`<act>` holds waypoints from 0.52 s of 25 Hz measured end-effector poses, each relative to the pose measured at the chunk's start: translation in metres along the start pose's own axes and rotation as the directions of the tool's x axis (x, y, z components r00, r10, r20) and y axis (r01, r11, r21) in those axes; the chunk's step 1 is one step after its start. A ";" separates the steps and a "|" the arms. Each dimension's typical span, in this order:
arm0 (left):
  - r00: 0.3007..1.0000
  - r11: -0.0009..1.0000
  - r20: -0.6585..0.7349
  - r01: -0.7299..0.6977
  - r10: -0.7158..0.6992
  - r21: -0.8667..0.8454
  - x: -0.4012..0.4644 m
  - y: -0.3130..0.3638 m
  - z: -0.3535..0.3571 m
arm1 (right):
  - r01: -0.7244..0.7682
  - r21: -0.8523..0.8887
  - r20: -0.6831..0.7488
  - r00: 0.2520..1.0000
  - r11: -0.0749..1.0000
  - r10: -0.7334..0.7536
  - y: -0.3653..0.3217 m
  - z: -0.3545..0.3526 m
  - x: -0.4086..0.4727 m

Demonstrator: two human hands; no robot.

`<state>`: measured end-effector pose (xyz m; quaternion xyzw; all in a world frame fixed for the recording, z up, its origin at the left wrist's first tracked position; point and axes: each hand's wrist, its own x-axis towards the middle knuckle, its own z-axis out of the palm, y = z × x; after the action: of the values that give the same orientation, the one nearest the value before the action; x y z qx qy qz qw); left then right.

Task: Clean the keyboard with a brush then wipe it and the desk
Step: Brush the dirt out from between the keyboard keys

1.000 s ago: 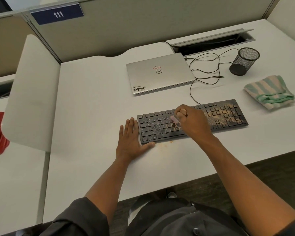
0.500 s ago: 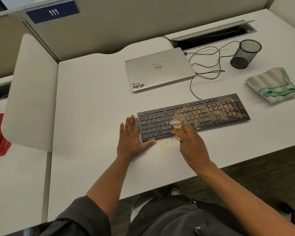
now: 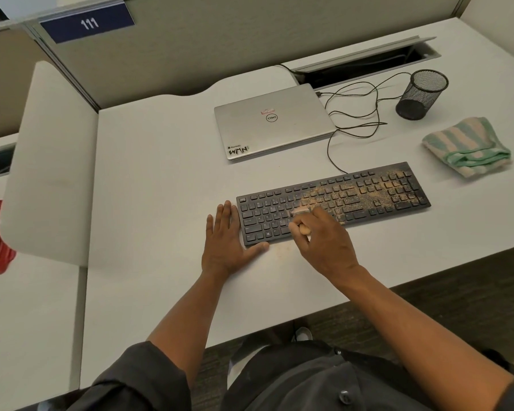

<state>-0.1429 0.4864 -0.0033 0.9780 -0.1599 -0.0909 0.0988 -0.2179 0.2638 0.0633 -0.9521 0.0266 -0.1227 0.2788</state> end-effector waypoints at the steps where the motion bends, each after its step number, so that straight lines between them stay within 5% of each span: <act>1: 1.000 1.000 -0.002 0.001 -0.001 -0.001 0.000 0.000 0.000 | -0.001 -0.001 0.002 1.000 1.000 0.001 0.000 0.000 0.002; 13: 1.000 1.000 -0.003 0.002 -0.002 -0.014 0.001 0.000 0.000 | -0.028 0.024 -0.041 0.999 0.999 0.029 0.004 0.003 0.012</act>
<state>-0.1419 0.4862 -0.0031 0.9776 -0.1581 -0.0907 0.1056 -0.2055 0.2609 0.0611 -0.9456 0.0444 -0.1388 0.2909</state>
